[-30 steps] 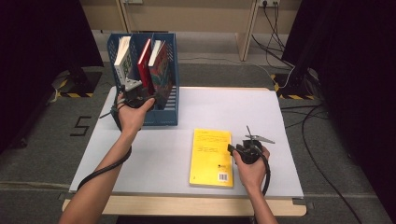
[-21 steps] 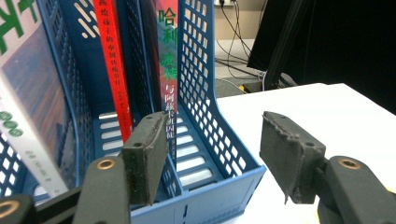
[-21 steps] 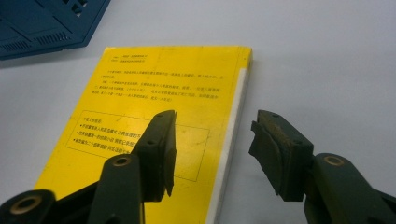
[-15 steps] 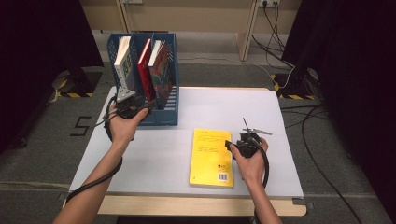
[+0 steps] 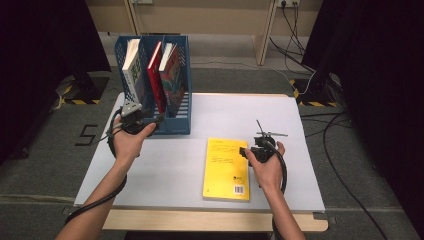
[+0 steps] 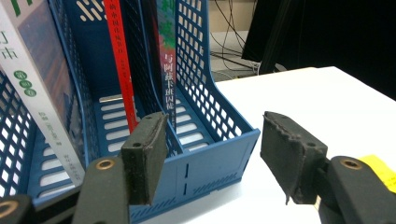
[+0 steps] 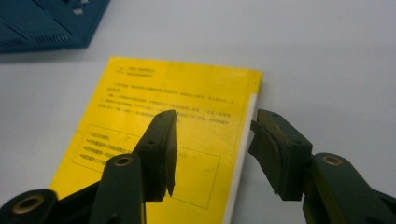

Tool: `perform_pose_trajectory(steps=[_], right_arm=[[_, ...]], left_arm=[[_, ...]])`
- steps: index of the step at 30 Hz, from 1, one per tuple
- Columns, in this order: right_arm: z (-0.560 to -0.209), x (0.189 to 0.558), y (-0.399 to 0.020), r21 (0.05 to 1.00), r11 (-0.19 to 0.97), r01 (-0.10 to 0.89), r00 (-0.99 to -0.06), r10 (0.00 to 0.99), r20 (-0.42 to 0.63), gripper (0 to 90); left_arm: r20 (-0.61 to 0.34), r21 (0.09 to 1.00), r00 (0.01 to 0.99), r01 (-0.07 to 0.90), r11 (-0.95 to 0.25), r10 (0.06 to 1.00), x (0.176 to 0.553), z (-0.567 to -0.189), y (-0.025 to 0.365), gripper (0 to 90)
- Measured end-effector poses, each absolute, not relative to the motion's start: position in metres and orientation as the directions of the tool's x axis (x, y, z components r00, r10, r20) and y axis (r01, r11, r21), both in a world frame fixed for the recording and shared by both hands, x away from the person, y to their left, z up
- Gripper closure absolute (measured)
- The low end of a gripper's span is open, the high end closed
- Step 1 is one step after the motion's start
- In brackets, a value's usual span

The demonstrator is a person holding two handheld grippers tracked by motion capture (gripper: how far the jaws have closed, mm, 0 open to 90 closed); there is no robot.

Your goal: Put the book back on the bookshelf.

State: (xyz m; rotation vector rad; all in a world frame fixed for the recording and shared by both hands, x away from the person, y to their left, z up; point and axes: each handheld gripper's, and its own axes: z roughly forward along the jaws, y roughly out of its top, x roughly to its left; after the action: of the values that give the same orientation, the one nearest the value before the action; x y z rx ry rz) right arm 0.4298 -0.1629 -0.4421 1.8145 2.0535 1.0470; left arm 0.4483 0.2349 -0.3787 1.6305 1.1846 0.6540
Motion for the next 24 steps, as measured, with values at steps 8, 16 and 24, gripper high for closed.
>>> perform_pose_trajectory(steps=[8,16,24], right_arm=[[-0.443,0.438,-0.164,0.625,0.036,0.780,-0.244,0.937,0.251,50.6],[-0.436,0.453,-0.162,0.613,0.015,0.790,-0.222,0.938,0.264,47.4],[-0.441,0.469,-0.160,0.582,0.019,0.813,-0.219,0.936,0.276,45.2]], left_arm=[[-0.104,0.904,0.418,0.417,-0.089,0.902,0.436,-0.393,0.229,40.0],[-0.113,0.886,0.464,0.447,-0.122,0.879,0.423,-0.410,0.219,39.9],[-0.126,0.864,0.500,0.480,-0.153,0.857,0.415,-0.424,0.213,40.3]])
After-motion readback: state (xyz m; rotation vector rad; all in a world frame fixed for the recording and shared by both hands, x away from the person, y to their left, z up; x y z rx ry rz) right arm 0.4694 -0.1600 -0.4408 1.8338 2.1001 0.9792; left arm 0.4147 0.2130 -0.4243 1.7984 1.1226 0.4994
